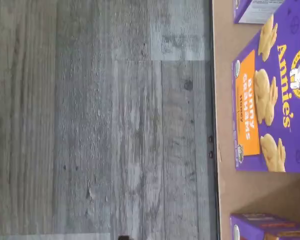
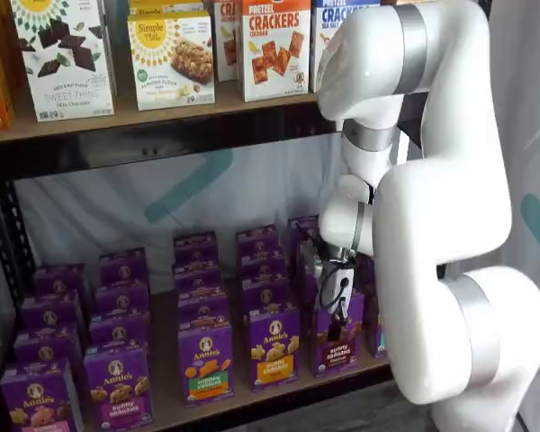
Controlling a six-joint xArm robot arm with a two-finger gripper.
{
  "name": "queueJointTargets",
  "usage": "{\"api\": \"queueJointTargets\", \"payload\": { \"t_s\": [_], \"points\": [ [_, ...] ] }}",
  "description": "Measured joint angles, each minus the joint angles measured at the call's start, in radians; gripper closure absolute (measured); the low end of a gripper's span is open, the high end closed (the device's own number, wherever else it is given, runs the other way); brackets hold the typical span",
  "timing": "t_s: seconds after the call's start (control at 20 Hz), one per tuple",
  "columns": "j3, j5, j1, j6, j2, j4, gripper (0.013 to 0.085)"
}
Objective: Pick up the purple box with a brown patch in the center, on the bottom shelf, the fifth box from the left
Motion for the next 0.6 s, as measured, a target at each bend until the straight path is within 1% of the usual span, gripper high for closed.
{"api": "queueJointTargets", "payload": {
  "t_s": [0.05,0.1,0.15,0.2,0.25,0.35,0.4,0.6],
  "points": [
    [0.000,0.002,-0.001,0.020,0.000,-0.021,0.0130],
    [0.003,0.007,-0.004,0.087,0.000,-0.094,0.0130],
    [0.007,0.007,-0.003,0.128,0.000,-0.137,0.0130],
    [0.010,0.004,0.001,0.141,0.001,-0.148,0.0130],
    [0.014,-0.002,0.004,0.142,0.002,-0.147,0.0130],
    [0.020,-0.022,0.016,0.114,0.005,-0.108,0.0130],
    [0.022,-0.030,0.022,0.089,0.007,-0.076,0.0130],
    [0.010,-0.066,0.043,-0.045,0.023,0.084,0.0130]
  ]
}}
